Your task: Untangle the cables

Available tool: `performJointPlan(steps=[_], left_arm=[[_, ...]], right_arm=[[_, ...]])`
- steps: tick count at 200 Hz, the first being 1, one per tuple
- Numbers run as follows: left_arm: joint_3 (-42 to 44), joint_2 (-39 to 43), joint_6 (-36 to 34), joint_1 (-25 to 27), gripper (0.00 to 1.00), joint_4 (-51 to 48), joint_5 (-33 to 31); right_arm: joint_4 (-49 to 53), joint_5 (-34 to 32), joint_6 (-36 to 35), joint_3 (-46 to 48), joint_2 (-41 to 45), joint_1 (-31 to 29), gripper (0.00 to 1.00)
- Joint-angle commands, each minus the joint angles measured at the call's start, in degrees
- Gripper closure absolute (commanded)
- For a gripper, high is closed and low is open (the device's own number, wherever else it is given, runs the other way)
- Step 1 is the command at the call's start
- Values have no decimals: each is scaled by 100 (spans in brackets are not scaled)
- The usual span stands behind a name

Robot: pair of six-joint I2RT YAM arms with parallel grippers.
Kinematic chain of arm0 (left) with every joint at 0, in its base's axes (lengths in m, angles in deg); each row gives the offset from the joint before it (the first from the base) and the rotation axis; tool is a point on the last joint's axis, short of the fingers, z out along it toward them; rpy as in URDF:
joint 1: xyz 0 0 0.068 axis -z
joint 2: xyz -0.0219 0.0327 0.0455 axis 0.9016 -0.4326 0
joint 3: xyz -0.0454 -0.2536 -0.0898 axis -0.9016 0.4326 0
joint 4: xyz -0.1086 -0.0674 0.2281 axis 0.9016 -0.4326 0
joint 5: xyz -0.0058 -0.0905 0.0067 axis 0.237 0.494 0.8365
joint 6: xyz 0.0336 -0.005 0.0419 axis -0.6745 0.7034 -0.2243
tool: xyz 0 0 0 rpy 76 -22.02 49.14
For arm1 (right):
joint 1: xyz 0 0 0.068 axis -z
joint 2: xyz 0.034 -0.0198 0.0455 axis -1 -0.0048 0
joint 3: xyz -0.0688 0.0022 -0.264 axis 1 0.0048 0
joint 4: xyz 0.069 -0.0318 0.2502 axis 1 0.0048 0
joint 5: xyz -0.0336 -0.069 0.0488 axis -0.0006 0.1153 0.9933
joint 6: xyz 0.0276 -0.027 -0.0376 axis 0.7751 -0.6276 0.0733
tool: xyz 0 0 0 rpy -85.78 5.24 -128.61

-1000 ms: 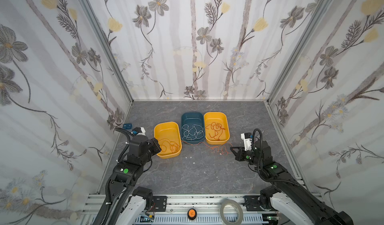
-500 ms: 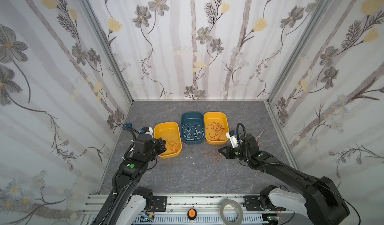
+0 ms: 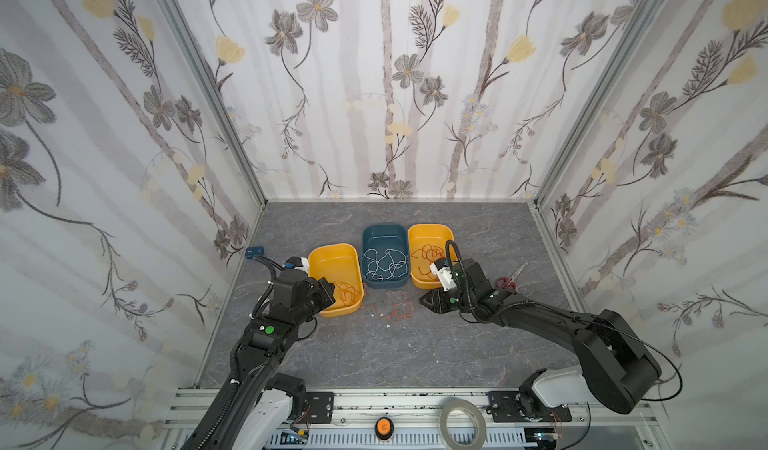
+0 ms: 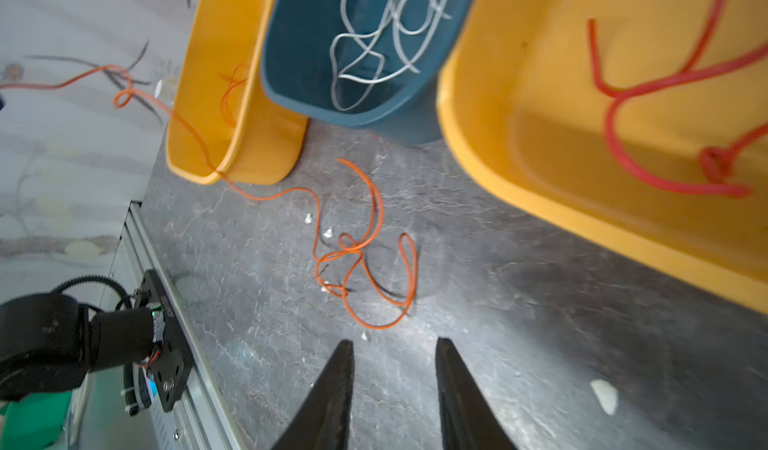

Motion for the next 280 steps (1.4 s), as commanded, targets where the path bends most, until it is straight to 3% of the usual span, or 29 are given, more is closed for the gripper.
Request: performJointPlan(steps=[1,110,133,149,172,209,274,280], left_arm=[[25,25,42,1,100,161,-17],[47,130,46,-2,100,99,0],[45,139,35,-7,100,88,-20],[31,150,24,-5,100,75,-22],[22,149,7,-4,100,54,-55],[-65,181,-78,-14,100,-92,-250],[-375,257,-409,-90,100,-834,-912],[-394,275,-430,-100,100,-876,-959]], right_arm=[[179,-155,-619,-67,81,-332,59],[-216,-251,-834,-833,-1643,-937,58],[-191,-256,-869,-963,-2009,-976,61],[-176,-311,-846,-976,-2085,-1010,72],[-185,-355,-808,-855,-1891,-1025,85],[24,-417,-892,-555,-1238,-1017,96],[794,-640,-1023,62,494,-768,96],[831,-652,-1011,132,633,-539,96]])
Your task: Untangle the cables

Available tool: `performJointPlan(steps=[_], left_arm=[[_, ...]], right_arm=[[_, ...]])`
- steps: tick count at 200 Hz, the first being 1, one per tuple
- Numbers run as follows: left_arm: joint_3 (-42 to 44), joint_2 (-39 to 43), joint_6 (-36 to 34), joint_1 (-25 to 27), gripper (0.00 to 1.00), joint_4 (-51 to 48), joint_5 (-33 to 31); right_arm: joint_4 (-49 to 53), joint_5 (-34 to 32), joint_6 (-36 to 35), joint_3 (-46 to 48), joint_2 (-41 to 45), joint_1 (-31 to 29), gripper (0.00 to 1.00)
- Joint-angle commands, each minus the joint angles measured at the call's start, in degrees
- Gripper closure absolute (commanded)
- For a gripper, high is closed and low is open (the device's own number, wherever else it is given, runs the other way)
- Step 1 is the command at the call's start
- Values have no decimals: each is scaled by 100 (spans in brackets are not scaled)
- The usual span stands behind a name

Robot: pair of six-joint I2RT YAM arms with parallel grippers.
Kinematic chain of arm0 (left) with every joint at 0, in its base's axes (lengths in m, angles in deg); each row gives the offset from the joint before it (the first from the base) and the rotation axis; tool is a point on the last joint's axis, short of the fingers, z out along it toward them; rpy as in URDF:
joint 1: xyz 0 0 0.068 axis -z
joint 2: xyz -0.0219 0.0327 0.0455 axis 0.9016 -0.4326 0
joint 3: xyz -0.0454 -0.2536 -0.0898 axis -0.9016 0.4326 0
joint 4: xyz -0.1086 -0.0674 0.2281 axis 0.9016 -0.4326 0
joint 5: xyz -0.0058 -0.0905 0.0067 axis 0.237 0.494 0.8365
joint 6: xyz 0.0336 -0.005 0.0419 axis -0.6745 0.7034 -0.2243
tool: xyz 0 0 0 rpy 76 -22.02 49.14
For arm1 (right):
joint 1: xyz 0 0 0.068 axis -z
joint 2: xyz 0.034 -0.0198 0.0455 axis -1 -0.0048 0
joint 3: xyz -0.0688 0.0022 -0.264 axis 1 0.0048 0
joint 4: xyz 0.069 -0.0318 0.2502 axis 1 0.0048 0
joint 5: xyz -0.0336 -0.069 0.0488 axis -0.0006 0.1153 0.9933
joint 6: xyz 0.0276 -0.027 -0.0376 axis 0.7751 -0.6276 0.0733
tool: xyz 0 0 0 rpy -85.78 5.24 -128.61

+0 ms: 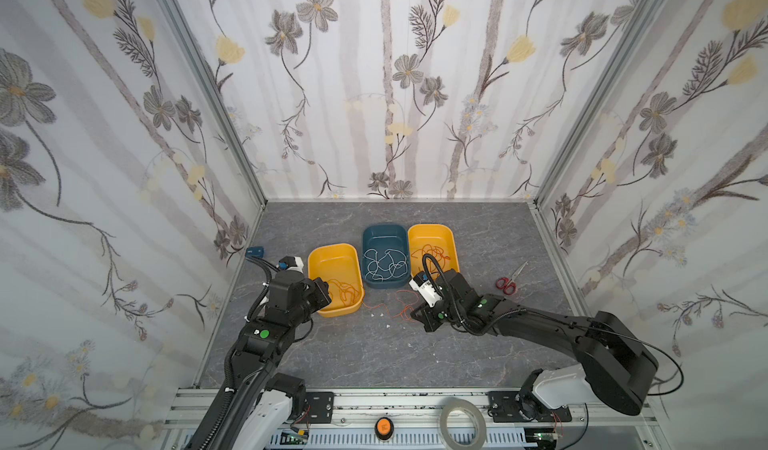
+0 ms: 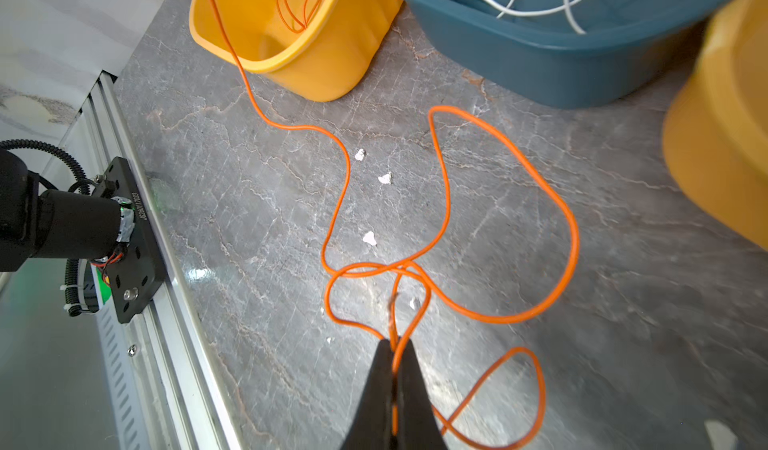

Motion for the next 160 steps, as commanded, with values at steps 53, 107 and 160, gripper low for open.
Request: performJointPlan(steps=[53,107,160], left_arm=[[-162,88,-228,-83,100,-280,-355],[-162,-254,-238,-85,100,111,-97],[109,-957,-230,-297,100,669,14]], right_arm=[[414,148,92,470,1179,674,96],[-76,554,172,-366,420,473,94],[-188,672,145,-1921,-736,-34,93]])
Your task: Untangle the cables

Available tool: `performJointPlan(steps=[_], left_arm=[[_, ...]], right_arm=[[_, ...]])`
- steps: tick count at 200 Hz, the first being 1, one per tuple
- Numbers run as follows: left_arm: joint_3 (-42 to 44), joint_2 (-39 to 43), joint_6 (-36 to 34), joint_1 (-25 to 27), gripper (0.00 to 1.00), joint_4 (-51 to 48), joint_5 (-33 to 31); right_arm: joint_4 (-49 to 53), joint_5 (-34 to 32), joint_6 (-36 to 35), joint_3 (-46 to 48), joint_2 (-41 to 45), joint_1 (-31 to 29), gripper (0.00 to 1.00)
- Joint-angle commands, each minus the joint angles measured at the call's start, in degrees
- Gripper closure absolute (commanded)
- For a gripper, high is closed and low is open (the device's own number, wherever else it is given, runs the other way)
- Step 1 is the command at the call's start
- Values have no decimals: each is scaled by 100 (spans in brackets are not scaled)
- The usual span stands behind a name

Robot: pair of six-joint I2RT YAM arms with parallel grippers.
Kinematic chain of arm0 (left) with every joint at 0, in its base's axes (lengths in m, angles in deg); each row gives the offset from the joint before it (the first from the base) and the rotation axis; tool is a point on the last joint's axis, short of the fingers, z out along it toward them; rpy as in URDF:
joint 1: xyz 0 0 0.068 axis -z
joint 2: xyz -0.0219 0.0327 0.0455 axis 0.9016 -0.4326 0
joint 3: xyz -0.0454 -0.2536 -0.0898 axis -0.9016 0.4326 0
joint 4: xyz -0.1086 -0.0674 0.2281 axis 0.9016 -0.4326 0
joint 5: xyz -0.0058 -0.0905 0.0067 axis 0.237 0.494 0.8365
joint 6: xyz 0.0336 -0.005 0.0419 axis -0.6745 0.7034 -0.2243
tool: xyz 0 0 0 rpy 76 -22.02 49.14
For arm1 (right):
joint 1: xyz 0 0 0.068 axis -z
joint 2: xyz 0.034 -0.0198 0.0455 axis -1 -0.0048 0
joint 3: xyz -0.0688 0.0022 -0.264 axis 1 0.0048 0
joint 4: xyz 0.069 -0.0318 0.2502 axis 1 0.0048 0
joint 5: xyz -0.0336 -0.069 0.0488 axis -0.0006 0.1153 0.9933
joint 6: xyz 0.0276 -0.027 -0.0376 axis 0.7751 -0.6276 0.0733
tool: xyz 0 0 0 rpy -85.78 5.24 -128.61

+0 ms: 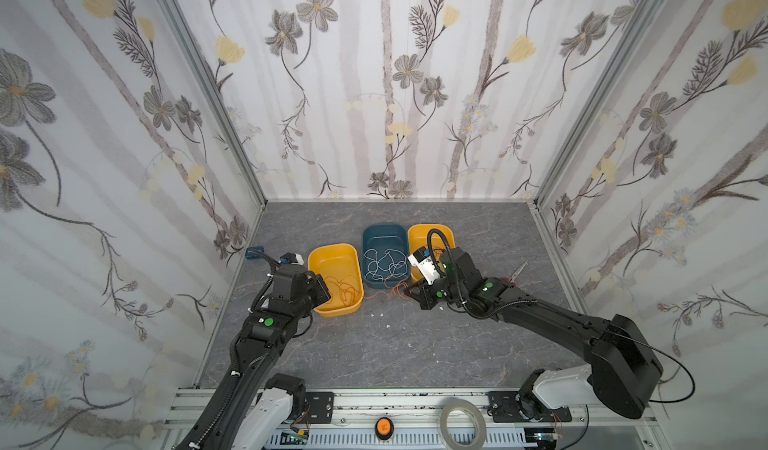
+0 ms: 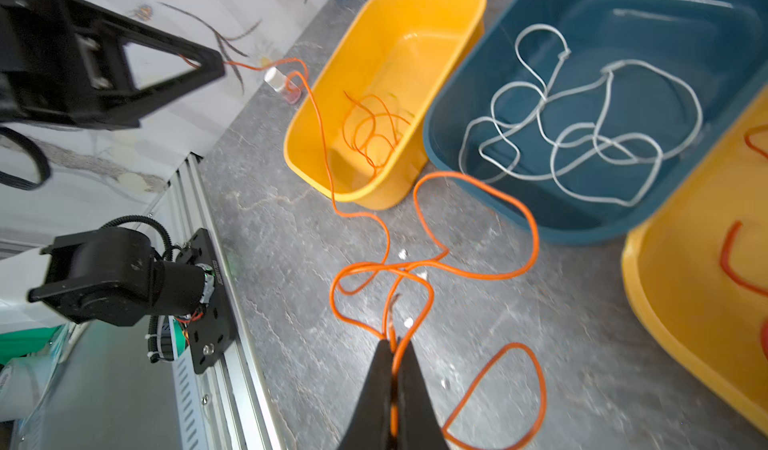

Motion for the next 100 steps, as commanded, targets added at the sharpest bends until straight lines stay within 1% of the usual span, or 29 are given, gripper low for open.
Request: performJointPlan(steps=[1,32,39,68,72,79,100], left_arm=[[143,-258,8,-135,100,476,81],[381,-874,121,-455,100,982,268],[423,-1021,152,-508,100,1087,324],[556,-1526,241,-600,100,1538,474],[555,-1591,254,-609,97,1567,469],[535,-1704,255,-627,89,1580,466],[439,-1894,206,-682,75,1525,527]], right_arm=[[-269,182,-10,-542,-392,-231,93],[-375,198,5,-1187,-960,-402,93],[-489,222,49,-1290,-1238,-420,93],[-657,308,148,-1833,-1824,-466,93],[-653,301,156,-1904,-1915,-473,93],[-646,284,174,-2059,-2065,-483,93],[-558,195,183,-2519,-2512,-535,93]])
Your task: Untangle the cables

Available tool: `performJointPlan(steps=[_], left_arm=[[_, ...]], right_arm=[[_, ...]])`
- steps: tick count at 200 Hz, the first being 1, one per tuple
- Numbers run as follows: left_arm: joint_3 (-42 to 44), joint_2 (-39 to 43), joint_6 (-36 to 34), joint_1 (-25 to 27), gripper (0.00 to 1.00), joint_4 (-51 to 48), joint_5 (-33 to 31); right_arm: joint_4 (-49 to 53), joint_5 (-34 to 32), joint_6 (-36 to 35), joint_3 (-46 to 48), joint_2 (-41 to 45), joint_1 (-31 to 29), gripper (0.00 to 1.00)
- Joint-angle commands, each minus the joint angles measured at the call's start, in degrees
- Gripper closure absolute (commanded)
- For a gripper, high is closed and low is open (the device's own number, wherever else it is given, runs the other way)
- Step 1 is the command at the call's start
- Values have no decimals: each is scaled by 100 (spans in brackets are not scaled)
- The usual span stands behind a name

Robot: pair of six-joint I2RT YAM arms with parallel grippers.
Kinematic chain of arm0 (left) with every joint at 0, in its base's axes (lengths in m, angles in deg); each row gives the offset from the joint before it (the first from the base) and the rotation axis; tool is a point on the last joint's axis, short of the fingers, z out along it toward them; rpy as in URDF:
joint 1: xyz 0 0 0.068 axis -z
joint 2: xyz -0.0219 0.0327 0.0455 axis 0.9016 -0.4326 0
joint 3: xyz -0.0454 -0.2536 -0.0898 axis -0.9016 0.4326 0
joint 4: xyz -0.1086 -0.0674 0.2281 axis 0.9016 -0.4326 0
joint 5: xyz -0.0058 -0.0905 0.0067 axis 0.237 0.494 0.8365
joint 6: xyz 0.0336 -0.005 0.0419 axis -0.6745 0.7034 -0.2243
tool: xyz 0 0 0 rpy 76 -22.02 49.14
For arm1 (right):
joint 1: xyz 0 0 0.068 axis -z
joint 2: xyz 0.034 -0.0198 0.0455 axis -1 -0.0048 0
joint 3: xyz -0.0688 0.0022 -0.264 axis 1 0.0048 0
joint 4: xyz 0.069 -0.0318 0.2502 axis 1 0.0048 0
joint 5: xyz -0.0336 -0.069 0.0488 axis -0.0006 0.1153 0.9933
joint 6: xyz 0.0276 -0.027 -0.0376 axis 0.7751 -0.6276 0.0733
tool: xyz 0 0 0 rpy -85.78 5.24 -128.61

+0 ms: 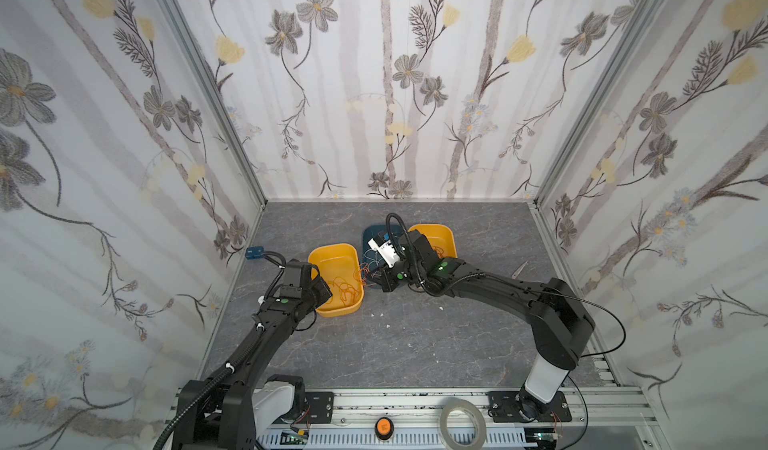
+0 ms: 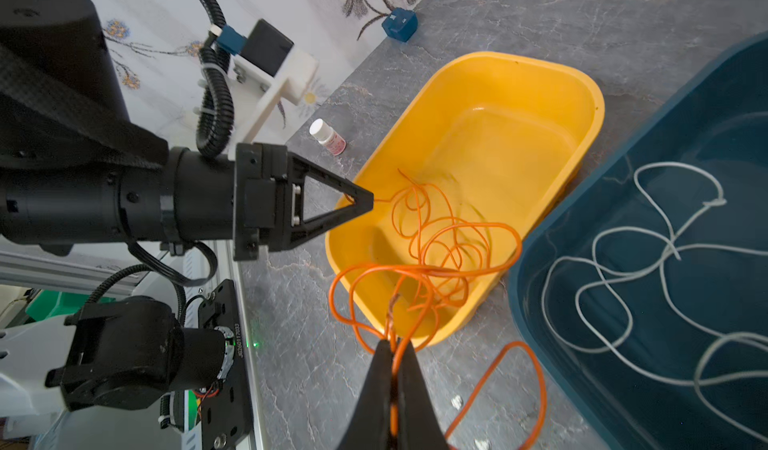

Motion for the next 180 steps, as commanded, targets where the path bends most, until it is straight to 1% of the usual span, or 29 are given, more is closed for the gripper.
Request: performJointPlan(steps=[1,12,24,38,57,77,85,94,103,109,127,147,158,180], left_arm=[[-97,-141,44,-55,74,259,63],[-158,-95,14,-70,68,163,31],[-244,34,-87,-83,59,-34,-95],[-401,245,-239,-96,52,-424,-447],[-507,619,-300,-169,46,-814,-894],[-489,973,-274,-299,43,-920,-920],[-488,1040,-274,-335,42,-941,-851],[-468,1080,-288,-359,40,-939,-737],[-454,1093,-292,-364,40,-949,-659],[-433,1118,-291,-364,39,-940,-630],[-352,1227,-287,-381,36,-884,-631],[-274,1358,-351,-399,33,-709,-562],[-230,1394,-338,-408,32,-600,-511],[-208,1352,-305,-408,31,-484,-379]], right_arm=[[-119,40,52,-399,-378,-48,93],[-89,48,76,-638,-603,-88,93],[-109,78,134,-855,-844,-122,93],[-106,100,207,-1113,-1129,-167,93],[-172,109,310,-1414,-1463,-224,93],[-90,110,412,-1840,-1923,-272,90],[71,90,450,-2044,-2110,-282,87],[362,-3,473,-2277,-2277,-290,81],[548,-103,468,-2379,-2362,-290,67],[566,-125,442,-2345,-2341,-290,63],[463,-195,316,-2032,-2075,-291,57],[477,-373,119,-1646,-1638,-275,54],[445,-442,42,-1432,-1412,-248,50],[376,-501,-1,-1052,-1016,-158,47]])
